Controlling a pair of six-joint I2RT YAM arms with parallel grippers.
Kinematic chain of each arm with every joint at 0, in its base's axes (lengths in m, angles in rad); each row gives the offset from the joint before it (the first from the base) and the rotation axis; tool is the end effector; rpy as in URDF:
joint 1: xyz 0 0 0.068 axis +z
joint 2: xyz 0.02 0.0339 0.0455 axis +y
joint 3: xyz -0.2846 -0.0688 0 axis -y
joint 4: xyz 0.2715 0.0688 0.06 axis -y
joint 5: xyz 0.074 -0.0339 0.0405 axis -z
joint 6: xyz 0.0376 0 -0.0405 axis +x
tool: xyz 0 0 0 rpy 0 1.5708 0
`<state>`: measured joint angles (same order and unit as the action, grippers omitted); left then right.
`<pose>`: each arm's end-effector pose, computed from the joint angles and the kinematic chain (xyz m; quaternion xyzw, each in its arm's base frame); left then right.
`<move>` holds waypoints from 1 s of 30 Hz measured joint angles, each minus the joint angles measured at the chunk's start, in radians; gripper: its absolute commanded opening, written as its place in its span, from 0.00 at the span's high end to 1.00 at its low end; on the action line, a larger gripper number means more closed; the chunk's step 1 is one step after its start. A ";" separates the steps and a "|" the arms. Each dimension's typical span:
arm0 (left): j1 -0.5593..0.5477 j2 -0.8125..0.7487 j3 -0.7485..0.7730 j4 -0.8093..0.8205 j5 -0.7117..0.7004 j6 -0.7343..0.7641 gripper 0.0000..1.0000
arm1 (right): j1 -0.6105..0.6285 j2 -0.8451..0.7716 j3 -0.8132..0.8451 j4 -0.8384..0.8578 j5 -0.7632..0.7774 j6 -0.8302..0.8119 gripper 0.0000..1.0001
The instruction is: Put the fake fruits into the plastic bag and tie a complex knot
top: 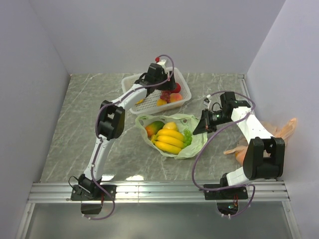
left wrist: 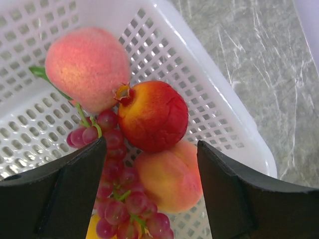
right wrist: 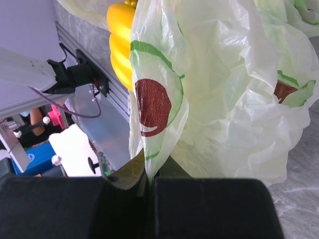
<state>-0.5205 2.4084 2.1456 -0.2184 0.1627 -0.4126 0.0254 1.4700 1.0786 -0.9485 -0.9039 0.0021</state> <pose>0.5242 -0.3075 0.2400 0.0880 0.8489 -0.2944 0.4301 0.2866 0.0368 0.2539 -0.0607 0.8930 0.4352 0.0977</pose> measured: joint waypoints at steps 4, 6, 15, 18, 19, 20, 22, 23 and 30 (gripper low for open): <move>0.000 0.023 -0.005 0.031 -0.003 -0.048 0.21 | 0.000 0.002 0.000 0.005 0.000 0.000 1.00; -0.001 0.028 -0.005 0.051 -0.003 -0.066 0.21 | 0.000 0.005 0.000 0.006 -0.001 0.000 1.00; -0.001 0.086 -0.005 0.107 0.024 -0.105 0.16 | 0.000 0.016 0.000 0.006 -0.001 -0.003 1.00; -0.001 0.103 -0.003 0.126 0.034 -0.107 0.15 | 0.000 0.027 0.000 0.006 -0.001 -0.003 1.00; -0.002 0.108 0.000 0.133 0.035 -0.107 0.15 | 0.000 0.029 0.000 0.006 -0.001 -0.003 1.00; -0.002 0.111 0.002 0.139 0.035 -0.107 0.15 | 0.000 0.030 0.000 0.006 -0.002 -0.003 1.00; -0.002 0.122 0.006 0.152 0.039 -0.107 0.15 | 0.000 0.032 -0.001 0.007 -0.002 -0.004 1.00; -0.002 0.129 0.014 0.156 0.042 -0.107 0.15 | 0.000 0.032 -0.002 0.008 -0.002 -0.004 1.00; -0.002 0.164 0.038 0.197 0.057 -0.129 0.36 | 0.000 0.032 -0.008 0.010 -0.002 -0.005 1.00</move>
<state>-0.5220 2.5721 2.1834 -0.0212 0.2199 -0.5415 0.0254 1.5021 1.0706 -0.9386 -0.9054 -0.0025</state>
